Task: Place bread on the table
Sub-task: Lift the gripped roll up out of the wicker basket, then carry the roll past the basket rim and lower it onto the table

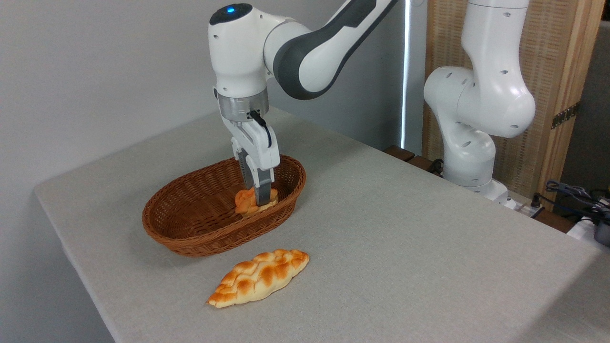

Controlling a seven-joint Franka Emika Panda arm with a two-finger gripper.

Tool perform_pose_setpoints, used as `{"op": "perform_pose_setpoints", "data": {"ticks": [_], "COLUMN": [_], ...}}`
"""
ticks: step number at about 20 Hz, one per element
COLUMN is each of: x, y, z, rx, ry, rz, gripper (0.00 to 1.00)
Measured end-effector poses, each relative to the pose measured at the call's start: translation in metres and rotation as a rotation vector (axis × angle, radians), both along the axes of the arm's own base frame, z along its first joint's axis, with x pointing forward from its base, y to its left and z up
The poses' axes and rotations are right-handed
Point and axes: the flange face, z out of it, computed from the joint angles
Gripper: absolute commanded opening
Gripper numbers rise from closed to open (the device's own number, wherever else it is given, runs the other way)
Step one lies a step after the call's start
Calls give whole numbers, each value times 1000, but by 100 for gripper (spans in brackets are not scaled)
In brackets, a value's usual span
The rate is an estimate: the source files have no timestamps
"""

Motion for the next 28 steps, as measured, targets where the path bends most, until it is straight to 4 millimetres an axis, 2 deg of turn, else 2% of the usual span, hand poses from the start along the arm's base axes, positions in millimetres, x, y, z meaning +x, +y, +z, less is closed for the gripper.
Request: {"op": "perform_pose_setpoints", "data": {"ticks": [3,7,10,12,16,20,22,24,25,27,28], "x": [12,37,54,58,60,49,39,31,30,29,26], "y": [0,-2,5,18,57,101,129,157,164,168,169], "z": [21,52,65,77,102,124,123,113,107,83,63], "rx": [-25,-58,-62,-49,23,60,76,125,141,172,193], "ry": [-31,-17,20,59,99,96,106,123,129,145,159], "rz": [16,52,74,84,34,-73,-108,-120,-125,-137,-148], "gripper": [27,27,27,29,32,33,41,40,40,41,49]}}
